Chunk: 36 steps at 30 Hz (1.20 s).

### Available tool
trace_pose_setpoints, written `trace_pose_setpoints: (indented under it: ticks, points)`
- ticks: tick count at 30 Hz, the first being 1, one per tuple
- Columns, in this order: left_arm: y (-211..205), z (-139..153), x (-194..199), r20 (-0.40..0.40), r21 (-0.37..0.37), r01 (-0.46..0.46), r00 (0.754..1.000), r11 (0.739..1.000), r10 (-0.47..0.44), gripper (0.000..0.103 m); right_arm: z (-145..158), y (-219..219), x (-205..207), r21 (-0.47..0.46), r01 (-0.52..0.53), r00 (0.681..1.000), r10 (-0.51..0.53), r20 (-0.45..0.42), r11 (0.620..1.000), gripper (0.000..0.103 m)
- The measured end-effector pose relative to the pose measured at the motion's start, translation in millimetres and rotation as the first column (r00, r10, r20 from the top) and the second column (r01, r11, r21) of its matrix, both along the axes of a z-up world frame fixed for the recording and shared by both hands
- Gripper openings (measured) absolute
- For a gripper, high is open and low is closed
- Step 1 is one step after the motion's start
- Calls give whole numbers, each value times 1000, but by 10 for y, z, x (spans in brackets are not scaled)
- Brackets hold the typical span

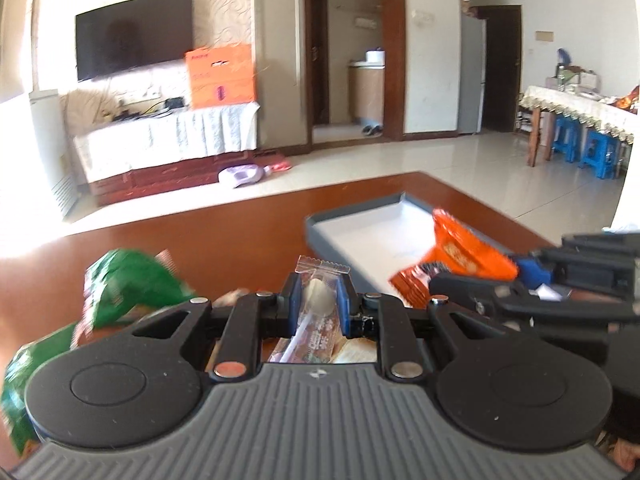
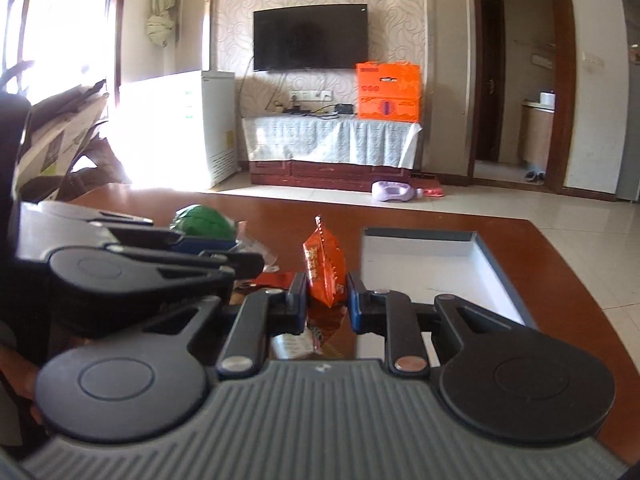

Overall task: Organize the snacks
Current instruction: 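Carry the candy and the orange pack over the white box with both grippers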

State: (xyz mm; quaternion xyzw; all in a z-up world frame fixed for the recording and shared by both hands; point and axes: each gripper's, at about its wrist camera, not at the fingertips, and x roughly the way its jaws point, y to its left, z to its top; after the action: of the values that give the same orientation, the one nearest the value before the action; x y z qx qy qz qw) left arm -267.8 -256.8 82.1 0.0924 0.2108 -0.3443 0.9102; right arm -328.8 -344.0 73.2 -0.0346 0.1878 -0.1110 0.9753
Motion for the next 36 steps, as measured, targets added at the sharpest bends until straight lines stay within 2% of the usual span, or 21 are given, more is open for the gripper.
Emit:
trace_pose_setpoints:
  ticks: [6,12,20,29,36]
  points:
    - [-395,94,35,16,-31,47,999,998,-46,22,48,-339,-142,4,95,995,-96,16,995,24]
    - [-773,147,174,33,-55,58,998,997,-56,22,71,-572,-41,-20,152,988,-152,4,988,24]
    - [-1093,35,440,-61,-98,51,996,994,-57,22,-122,-602,9,1,168,985,-168,-39,986,24]
    - [-1575,-150,600,-82,-87,82,993,993,-89,22,-199,-772,28,25,200,977,-198,-73,979,23]
    - [-1916,-312,793,-91,-32,103,990,994,-105,23,-277,-901,67,74,211,973,-203,-106,975,23]
